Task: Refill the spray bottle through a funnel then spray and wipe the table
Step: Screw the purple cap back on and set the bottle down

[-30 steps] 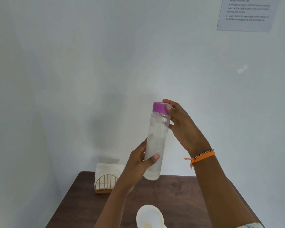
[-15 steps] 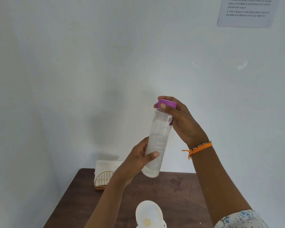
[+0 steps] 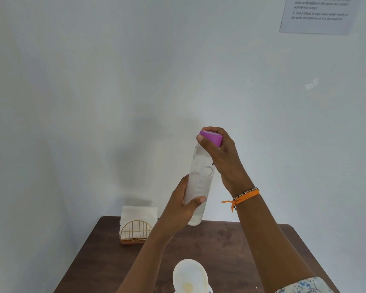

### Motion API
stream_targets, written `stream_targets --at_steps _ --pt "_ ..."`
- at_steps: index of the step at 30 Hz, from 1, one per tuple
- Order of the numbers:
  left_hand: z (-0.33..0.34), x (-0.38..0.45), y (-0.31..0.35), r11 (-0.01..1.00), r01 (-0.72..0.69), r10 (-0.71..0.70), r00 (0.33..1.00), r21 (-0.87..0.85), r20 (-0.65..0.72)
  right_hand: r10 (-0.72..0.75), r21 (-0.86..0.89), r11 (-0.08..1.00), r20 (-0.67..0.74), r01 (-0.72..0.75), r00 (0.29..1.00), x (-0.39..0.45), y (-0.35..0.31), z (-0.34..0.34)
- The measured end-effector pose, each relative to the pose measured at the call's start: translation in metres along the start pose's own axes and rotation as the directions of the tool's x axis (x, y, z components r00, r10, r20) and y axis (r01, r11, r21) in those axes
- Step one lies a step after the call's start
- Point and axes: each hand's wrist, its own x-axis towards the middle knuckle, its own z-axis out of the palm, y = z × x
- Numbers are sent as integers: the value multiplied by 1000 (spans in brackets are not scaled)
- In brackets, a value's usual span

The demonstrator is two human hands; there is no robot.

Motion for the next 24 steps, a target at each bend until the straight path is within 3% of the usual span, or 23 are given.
stream_targets --at_steps 15,24 --pt "-2 9 -35 995 100 -100 995 -26 -7 63 -144 988 -5 -64 998 -2 44 -6" --pt "-10 -5 -101 935 353 -355 934 -43 -40 223 -270 939 10 -212 975 -10 126 -7"
